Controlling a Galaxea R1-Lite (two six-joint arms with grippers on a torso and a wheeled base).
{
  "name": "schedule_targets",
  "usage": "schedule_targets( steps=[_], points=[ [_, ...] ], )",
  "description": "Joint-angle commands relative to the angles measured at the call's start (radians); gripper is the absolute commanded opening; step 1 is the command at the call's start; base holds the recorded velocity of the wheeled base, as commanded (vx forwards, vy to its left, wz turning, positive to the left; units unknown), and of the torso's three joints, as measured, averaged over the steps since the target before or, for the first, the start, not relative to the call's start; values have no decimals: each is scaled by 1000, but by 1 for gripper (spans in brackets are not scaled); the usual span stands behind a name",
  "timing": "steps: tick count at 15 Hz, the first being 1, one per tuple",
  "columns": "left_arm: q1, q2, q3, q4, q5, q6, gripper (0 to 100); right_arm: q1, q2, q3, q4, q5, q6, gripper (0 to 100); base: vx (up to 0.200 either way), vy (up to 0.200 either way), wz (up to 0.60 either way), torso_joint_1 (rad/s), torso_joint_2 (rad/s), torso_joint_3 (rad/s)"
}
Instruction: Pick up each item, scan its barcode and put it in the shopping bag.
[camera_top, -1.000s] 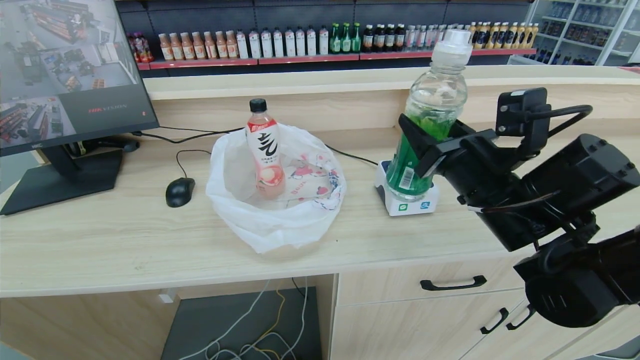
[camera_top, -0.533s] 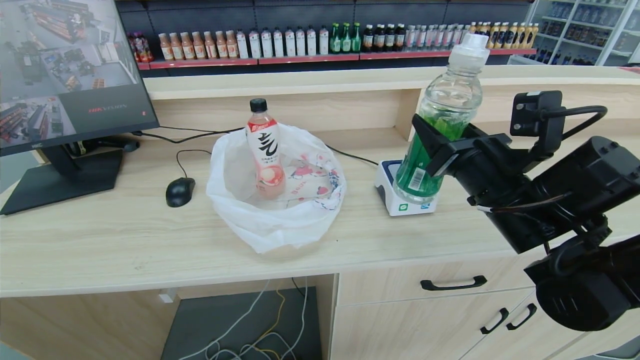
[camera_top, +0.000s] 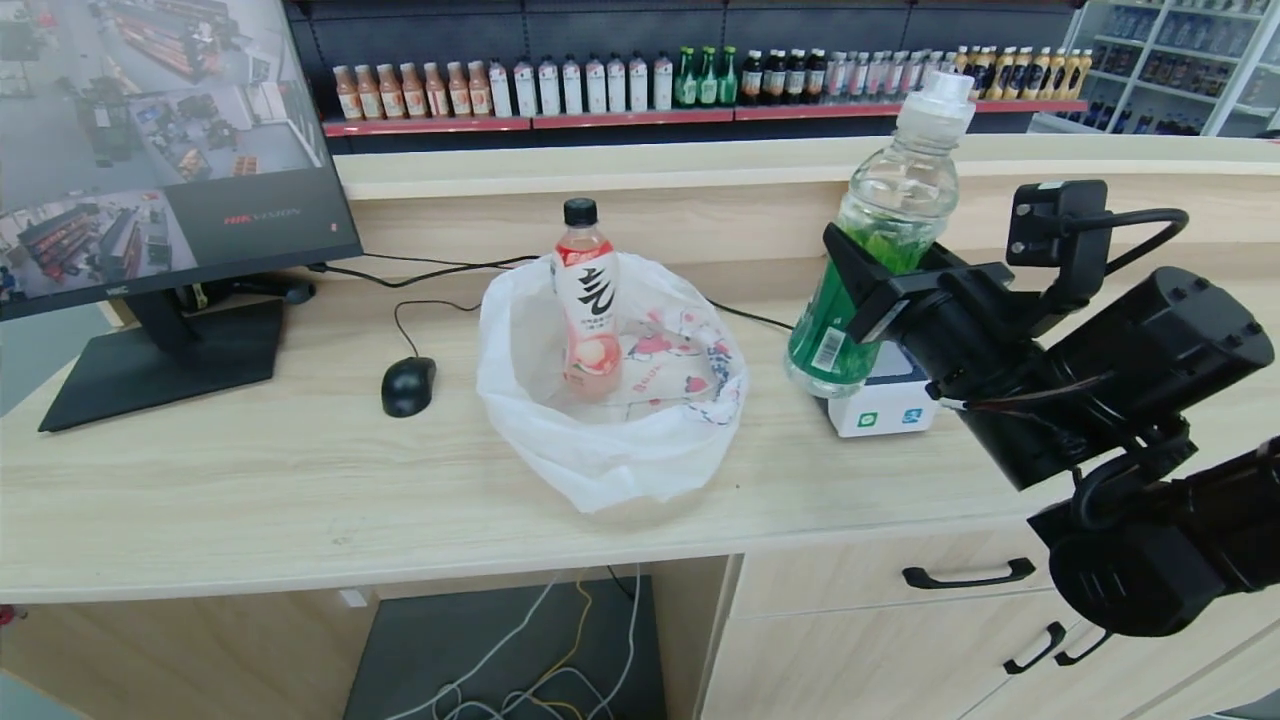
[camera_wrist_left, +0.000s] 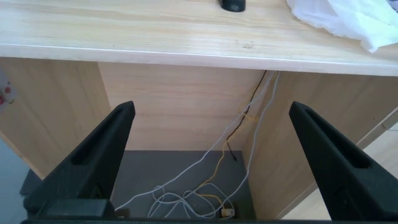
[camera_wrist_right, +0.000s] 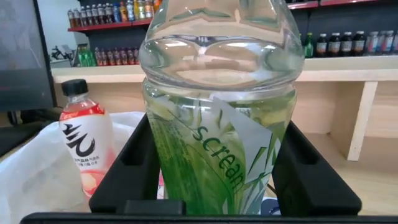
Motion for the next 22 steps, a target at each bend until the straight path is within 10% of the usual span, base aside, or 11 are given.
schedule_targets(
  steps=[1,15,22],
  points=[
    [1,0,0,0,0,0,100,1,8,-1,0,-1,-1,0,0,200,0,-7,-2,12],
    [1,0,0,0,-1,5,100,29,-18,25,0,5,-12,0,0,57,0,1,0,0],
    [1,0,0,0,0,5,100,24,33,-185,171,16,0,0,0,0,0,0,0,0]
  ],
)
